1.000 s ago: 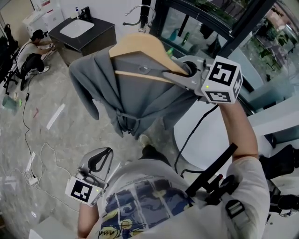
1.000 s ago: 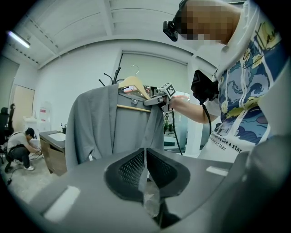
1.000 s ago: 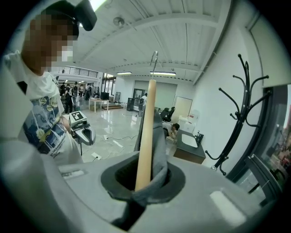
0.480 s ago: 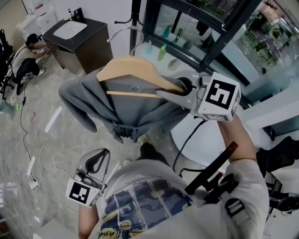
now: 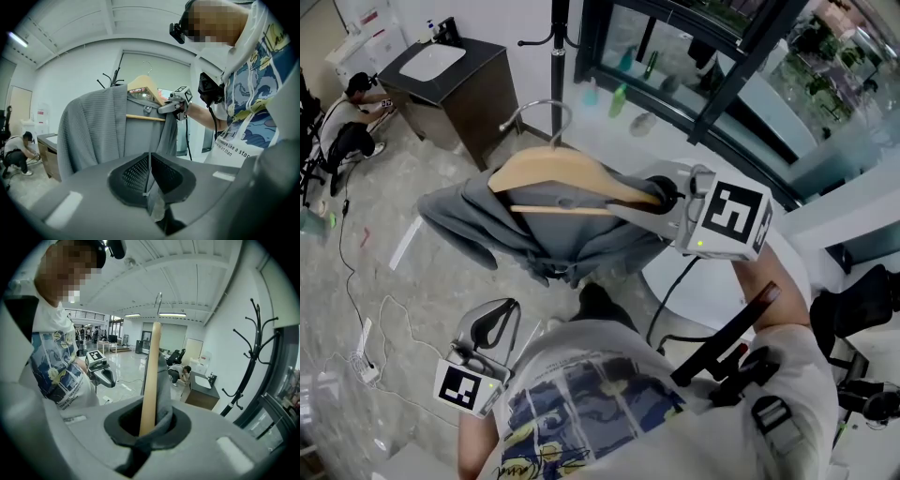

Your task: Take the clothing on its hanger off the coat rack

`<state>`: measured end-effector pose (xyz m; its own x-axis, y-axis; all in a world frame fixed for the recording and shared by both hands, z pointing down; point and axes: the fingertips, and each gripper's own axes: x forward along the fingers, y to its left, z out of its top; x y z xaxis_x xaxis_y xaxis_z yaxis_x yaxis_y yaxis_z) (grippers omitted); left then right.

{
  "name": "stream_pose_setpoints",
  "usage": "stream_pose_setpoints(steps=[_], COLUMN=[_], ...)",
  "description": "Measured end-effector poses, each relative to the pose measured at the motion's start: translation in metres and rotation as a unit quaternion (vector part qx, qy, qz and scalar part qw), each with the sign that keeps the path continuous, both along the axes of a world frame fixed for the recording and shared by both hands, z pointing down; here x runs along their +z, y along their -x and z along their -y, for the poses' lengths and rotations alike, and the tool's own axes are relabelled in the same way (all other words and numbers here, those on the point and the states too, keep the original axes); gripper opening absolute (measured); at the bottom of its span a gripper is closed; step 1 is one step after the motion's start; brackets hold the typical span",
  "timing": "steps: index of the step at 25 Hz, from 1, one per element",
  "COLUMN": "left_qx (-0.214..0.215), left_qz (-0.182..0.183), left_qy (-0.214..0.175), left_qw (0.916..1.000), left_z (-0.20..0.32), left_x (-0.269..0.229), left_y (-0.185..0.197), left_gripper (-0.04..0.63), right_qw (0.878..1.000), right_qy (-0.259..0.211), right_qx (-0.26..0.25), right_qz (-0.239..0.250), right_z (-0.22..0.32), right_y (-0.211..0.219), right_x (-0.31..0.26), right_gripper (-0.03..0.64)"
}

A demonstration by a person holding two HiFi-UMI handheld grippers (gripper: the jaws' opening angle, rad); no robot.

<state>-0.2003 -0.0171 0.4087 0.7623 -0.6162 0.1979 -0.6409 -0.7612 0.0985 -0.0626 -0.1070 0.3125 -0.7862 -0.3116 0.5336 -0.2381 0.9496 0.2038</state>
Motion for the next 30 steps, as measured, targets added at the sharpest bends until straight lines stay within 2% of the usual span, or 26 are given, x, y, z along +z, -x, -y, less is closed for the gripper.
stream_pose_setpoints(steps=[30], left_qx=[0.02], left_qz=[0.002], left_qy=[0.009], left_qw=[0.9998], left_z=[0.024], left_x=[-0.009], left_y=[-0.007], left_gripper=[0.02], right_qw=[1.0], right_qy=[0.008], right_qx=[0.004], right_qz=[-0.011], right_z=[-0.004], right_y=[0.0], right_x=[0.004], right_gripper=[0.008])
